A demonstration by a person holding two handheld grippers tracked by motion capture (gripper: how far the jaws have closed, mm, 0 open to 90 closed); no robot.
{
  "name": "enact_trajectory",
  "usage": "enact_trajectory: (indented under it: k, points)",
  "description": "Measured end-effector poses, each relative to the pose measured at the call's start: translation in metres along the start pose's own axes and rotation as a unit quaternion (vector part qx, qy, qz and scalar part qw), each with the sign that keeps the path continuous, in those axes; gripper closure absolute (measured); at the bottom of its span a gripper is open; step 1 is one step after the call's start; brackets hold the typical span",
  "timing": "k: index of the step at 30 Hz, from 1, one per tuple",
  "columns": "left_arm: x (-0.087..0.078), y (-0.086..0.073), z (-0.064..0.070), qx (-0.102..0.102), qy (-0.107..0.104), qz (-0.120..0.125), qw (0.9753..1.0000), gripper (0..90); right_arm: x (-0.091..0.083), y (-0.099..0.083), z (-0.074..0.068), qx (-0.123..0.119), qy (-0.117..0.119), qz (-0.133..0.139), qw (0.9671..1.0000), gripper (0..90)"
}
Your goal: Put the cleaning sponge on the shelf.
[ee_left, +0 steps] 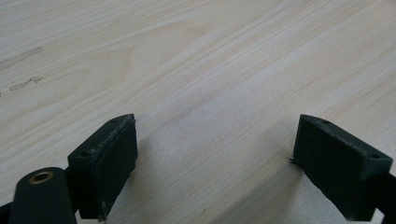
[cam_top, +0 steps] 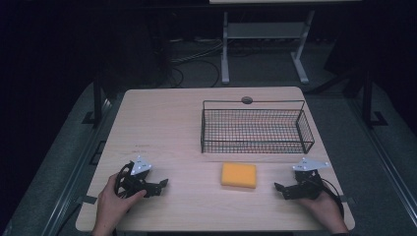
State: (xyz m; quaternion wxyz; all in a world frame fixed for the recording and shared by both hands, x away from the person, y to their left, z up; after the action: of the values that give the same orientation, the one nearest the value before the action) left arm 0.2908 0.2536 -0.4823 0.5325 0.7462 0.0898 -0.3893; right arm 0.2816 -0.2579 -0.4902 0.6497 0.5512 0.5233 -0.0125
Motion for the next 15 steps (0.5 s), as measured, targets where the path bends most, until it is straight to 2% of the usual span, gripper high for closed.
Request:
enact_trajectory:
  k: [9, 11, 13, 14, 15]
  points:
    - [0.0, 0.0, -0.0001, 0.0, 0.0, 0.0, 1.0, 12.9, -0.0005, 0.0014, 0.0001, 0.0, 0.0, -0.007, 1.0, 3.4]
    - [0.0, 0.0, -0.0001, 0.0, 0.0, 0.0, 1.0, 12.9, -0.0039, 0.0047, 0.0004, 0.006, 0.001, -0.015, 0.9999, 14.4]
    - [0.0001, 0.0, -0.0001, 0.0, 0.0, 0.0, 1.0, 12.9, -0.0053, 0.0058, 0.0013, 0.004, 0.006, -0.015, 0.9999, 15.5]
    - [0.0001, 0.0, -0.0001, 0.0, 0.0, 0.0, 1.0, 12.9, -0.0057, 0.0069, 0.002, 0.011, 0.007, -0.014, 0.9998, 16.4]
    - [0.0001, 0.0, -0.0001, -0.001, 0.0, 0.0, 1.0, 12.9, -0.0062, 0.0074, 0.0033, 0.011, 0.01, -0.014, 0.9998, 21.9]
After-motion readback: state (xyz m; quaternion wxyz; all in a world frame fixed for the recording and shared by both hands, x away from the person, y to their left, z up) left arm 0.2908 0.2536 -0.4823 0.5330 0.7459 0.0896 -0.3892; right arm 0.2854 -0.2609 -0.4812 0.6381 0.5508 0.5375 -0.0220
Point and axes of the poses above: each handheld gripper's, and its own axes: x roughly forward along the jaws, y roughly out of its top, z roughly to its right, the point moved 1 cm from there along x, roughly forward along the jaws, and after that the axes turned 10 degrees about y, right-handed, at the moved point
